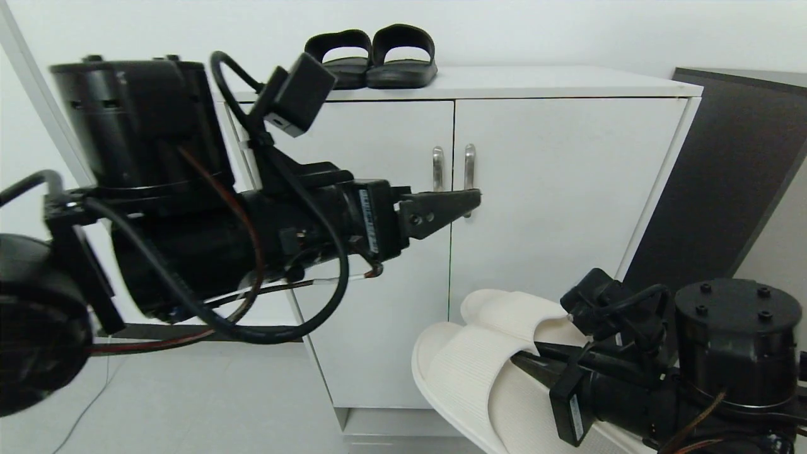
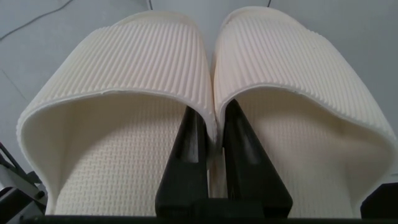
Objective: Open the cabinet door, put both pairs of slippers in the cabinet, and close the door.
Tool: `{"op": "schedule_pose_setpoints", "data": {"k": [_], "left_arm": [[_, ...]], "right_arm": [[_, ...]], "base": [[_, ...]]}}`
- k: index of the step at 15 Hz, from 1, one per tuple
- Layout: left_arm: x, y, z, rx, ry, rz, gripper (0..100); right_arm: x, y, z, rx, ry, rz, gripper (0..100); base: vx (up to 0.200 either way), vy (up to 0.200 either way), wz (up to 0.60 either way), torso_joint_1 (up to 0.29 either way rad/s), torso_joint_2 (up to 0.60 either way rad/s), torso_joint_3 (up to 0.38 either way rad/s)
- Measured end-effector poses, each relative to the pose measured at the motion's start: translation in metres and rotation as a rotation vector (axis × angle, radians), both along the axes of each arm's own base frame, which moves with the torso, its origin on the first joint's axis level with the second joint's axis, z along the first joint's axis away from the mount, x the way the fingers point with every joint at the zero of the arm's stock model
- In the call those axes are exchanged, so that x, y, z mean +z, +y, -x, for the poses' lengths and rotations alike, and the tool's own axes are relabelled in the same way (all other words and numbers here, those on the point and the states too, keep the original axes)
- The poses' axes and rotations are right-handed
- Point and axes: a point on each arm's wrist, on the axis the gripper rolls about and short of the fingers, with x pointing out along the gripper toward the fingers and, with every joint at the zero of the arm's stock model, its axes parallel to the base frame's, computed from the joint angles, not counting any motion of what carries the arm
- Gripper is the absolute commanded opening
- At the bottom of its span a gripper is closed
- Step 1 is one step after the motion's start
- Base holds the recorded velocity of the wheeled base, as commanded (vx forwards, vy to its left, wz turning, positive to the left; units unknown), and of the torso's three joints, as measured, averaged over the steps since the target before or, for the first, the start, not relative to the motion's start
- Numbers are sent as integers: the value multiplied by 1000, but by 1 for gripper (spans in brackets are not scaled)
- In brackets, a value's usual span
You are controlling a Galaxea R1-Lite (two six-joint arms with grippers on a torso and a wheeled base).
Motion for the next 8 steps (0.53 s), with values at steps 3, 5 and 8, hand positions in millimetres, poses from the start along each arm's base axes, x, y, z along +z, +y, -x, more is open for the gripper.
{"op": "schedule_pose_setpoints", "data": {"k": [3, 5, 8], "left_arm": [[0, -26, -20, -51, 0, 3, 100], [-2, -36, -29, -112, 12, 3, 100], [-5, -43, -37, -168, 45, 18, 100]], "right_arm": [[-3, 1, -1, 5, 1, 17, 0], [-4, 1, -1, 7, 4, 21, 0], [-5, 1, 0, 34, 13, 15, 0]], "base": [[0, 0, 0, 0, 0, 0], [0, 0, 0, 0, 0, 0], [0, 0, 0, 0, 0, 0]]}}
